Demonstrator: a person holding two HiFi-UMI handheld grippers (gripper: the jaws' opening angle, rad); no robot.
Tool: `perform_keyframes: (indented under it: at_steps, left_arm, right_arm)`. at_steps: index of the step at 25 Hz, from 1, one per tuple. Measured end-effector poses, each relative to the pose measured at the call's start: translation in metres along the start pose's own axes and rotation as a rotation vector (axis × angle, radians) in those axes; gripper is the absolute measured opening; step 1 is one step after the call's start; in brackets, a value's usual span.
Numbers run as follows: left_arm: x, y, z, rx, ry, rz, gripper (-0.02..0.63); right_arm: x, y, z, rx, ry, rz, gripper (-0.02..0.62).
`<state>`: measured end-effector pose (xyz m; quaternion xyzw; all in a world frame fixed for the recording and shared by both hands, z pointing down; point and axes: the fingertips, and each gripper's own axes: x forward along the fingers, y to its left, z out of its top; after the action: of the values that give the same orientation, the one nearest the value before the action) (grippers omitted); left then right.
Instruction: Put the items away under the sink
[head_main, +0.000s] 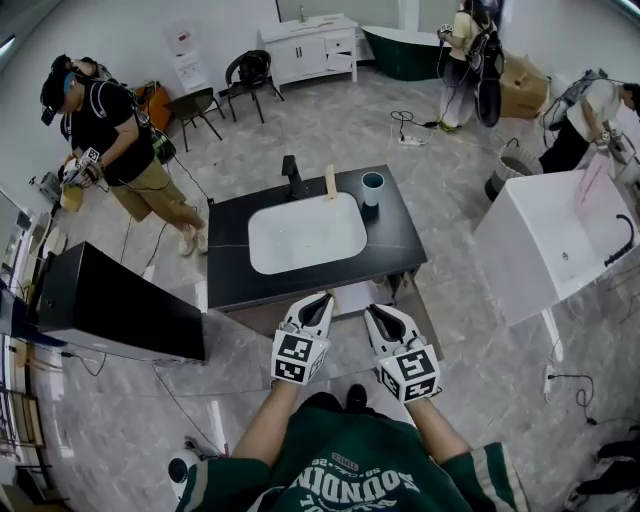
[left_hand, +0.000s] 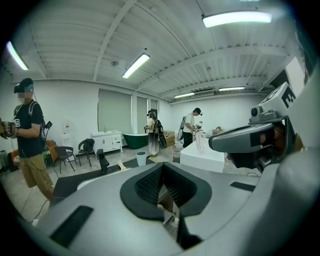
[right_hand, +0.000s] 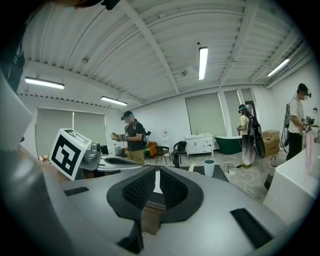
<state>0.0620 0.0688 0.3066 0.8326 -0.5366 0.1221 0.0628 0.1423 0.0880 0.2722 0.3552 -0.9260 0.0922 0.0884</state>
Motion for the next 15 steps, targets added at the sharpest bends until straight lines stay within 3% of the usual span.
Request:
perform_keyframes:
  at_steps: [8,15]
  left_arm:
    - [0.039,0.012,0.011,0.004,-0.025,-0.015,0.011]
    - [0.082,0.043,0.014,0.001,-0.027,-0.040,0.011]
  right_arm:
    - [0.015,-0.028,0.002,0.002,-0.008,-0.022,0.044]
    - [0.063,-0.055,0.007,0.011,0.006,-0.044,0.044]
